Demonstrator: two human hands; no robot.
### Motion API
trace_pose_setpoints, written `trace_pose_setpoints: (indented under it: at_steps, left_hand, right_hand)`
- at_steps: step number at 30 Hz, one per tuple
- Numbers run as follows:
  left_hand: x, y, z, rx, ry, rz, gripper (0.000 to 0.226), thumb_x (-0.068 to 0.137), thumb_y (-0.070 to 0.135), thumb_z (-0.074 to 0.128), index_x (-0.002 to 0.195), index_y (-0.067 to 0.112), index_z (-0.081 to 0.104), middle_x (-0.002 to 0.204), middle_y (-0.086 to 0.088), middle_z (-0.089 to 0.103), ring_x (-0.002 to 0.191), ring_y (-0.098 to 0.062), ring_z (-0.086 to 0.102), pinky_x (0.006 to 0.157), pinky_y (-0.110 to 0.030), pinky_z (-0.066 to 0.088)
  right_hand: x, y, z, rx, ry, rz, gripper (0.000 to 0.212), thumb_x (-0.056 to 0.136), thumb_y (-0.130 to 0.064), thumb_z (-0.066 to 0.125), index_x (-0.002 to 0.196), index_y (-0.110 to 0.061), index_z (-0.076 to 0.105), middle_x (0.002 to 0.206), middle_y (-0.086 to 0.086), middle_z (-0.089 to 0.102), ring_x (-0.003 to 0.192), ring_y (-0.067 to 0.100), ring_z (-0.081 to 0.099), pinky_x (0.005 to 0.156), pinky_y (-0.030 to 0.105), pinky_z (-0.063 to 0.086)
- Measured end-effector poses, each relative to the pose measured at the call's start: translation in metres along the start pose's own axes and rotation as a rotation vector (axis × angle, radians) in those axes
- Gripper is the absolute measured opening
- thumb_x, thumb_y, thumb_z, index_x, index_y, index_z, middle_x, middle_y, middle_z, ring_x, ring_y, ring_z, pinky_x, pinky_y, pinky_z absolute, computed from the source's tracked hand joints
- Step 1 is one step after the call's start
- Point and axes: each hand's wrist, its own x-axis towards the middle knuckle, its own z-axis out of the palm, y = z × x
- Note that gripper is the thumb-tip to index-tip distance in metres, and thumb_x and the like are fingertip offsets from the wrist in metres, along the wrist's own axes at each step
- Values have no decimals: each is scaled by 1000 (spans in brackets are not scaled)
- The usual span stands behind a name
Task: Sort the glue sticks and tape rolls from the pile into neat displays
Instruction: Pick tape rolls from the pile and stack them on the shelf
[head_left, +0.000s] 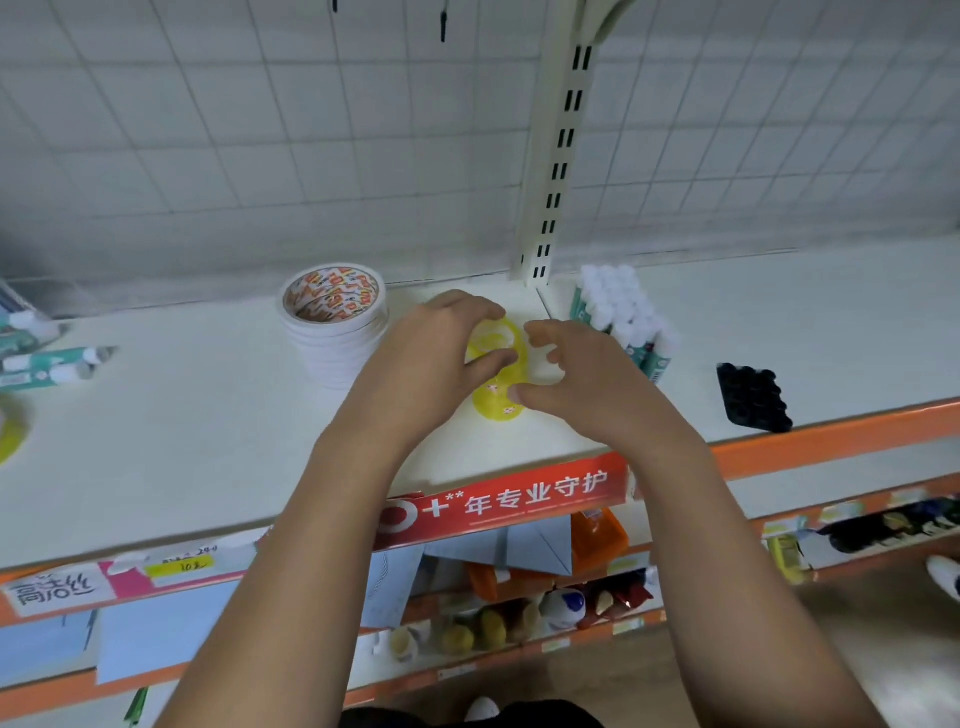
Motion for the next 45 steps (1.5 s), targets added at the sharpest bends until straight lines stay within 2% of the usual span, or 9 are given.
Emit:
trace_pose_setpoints:
  at_steps: [5, 10, 15, 19, 23, 29, 33, 38, 45]
  left_hand:
    - [7, -6, 14, -18, -55, 2, 47, 85, 36, 70, 128, 19, 60, 125, 2, 63, 112, -18, 58, 93, -37, 48]
    - [4, -18, 13, -117, -115, -77, 72, 76, 39, 78, 139, 17, 50, 131, 2, 59, 109, -12, 59, 92, -31, 48]
    - [7, -21, 12, -120, -173, -111, 53, 79, 31, 78, 126, 17, 58, 111, 0, 67, 95, -14, 62, 85, -38, 52]
    - [13, -22, 15, -103, -169, -114, 53, 79, 27, 79, 126, 15, 58, 109, -3, 67, 90, -17, 62, 84, -36, 52]
    - [12, -22, 18, -108, -140, -109, 48, 78, 25, 79, 121, 15, 61, 105, -1, 67, 86, -16, 61, 80, -35, 52]
    - [9, -22, 21, -95, -183, -120, 39, 83, 28, 74, 118, 13, 64, 108, -6, 63, 91, -20, 61, 84, -40, 51]
    - [8, -22, 22, -52, -203, -103, 36, 86, 28, 71, 118, 13, 63, 106, -8, 63, 92, -21, 61, 84, -41, 50]
    - [7, -22, 25, -20, -189, -94, 36, 87, 30, 69, 118, 12, 61, 105, -8, 61, 92, -22, 60, 84, -41, 49]
    - [5, -22, 27, -91, -167, -117, 37, 87, 27, 69, 120, 12, 61, 111, -8, 62, 97, -20, 61, 89, -40, 49]
  right_hand:
    - [4, 5, -3, -10, -21, -5, 69, 79, -40, 76, 140, -26, 48, 129, -10, 55, 119, 8, 49, 89, 23, 38]
    - [8, 4, -7, 1, -66, -25, 60, 78, -43, 76, 132, -27, 55, 117, -11, 61, 107, 7, 55, 77, 20, 42]
    - [14, -1, -10, 25, -80, -29, 42, 76, -37, 79, 114, -23, 67, 102, -8, 66, 97, 8, 61, 84, 29, 51]
    - [19, -2, -11, 66, -87, -15, 29, 75, -31, 81, 98, -17, 71, 92, -1, 69, 89, 14, 66, 82, 35, 56]
    - [19, -2, -10, 62, -90, -21, 30, 75, -29, 81, 100, -17, 71, 92, 0, 70, 88, 14, 67, 83, 39, 56]
    - [17, -3, -5, -11, -83, -39, 36, 77, -35, 79, 108, -20, 69, 97, -4, 66, 93, 12, 62, 83, 33, 53]
    - [14, -4, 1, -46, -54, -47, 40, 73, -33, 82, 107, -18, 67, 92, -8, 61, 92, 12, 60, 75, 27, 48]
    - [17, -4, 3, -53, -33, -52, 32, 73, -25, 82, 97, -10, 67, 87, 3, 68, 84, 19, 65, 79, 40, 54]
    - [19, -3, 6, -84, -17, -43, 35, 75, -28, 79, 101, -10, 63, 94, 5, 66, 89, 21, 63, 81, 42, 54]
